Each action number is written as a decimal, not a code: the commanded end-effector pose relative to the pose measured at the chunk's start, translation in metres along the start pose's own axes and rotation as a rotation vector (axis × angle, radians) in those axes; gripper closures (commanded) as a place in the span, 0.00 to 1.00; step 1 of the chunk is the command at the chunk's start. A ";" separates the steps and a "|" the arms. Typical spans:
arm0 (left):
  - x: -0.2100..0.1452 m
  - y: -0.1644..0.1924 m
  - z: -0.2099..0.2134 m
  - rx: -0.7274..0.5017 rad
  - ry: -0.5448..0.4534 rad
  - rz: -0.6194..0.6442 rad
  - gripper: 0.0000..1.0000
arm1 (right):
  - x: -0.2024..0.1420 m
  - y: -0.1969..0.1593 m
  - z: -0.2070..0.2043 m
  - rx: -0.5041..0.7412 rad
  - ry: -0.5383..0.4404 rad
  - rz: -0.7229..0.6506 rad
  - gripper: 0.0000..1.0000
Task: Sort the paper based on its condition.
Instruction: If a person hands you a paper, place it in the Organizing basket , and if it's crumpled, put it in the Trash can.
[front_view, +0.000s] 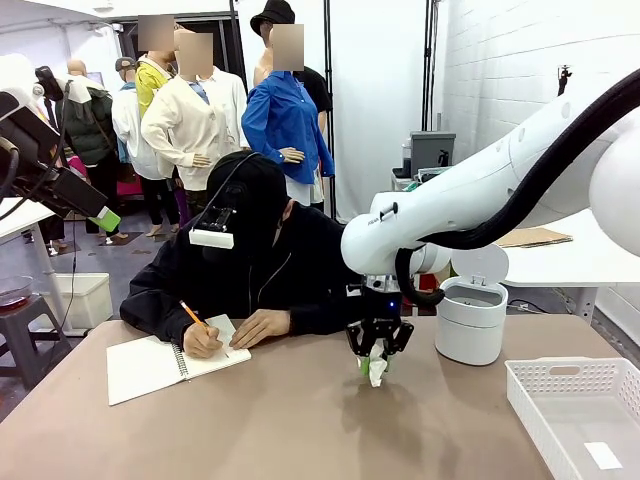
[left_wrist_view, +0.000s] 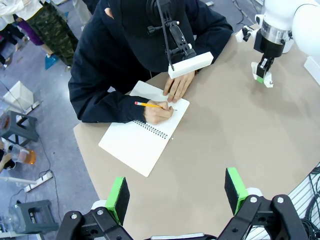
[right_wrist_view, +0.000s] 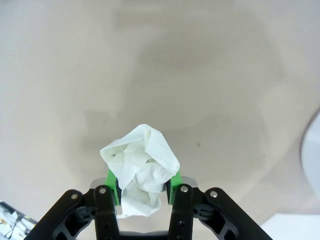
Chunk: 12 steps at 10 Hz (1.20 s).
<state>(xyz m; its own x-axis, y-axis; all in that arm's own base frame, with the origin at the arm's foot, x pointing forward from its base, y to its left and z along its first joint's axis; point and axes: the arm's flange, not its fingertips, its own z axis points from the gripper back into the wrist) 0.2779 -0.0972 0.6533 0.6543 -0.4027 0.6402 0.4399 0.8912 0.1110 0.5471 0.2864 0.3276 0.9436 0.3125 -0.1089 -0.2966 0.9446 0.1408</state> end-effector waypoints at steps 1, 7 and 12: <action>0.000 0.000 0.000 0.001 -0.001 0.000 0.00 | -0.023 0.003 0.030 -0.099 -0.027 -0.013 0.58; 0.000 0.000 0.000 0.001 -0.001 0.000 0.00 | -0.088 -0.037 0.143 -0.305 -0.170 -0.034 0.58; 0.000 0.000 0.000 0.001 -0.001 0.000 0.00 | -0.078 -0.084 0.153 -0.531 -0.083 0.085 0.58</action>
<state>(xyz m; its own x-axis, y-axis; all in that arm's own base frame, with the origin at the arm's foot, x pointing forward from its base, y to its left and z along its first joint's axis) 0.2778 -0.0972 0.6534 0.6541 -0.4028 0.6403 0.4400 0.8911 0.1111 0.5092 0.1662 0.4732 0.9178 0.3955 -0.0366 -0.3871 0.8700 -0.3053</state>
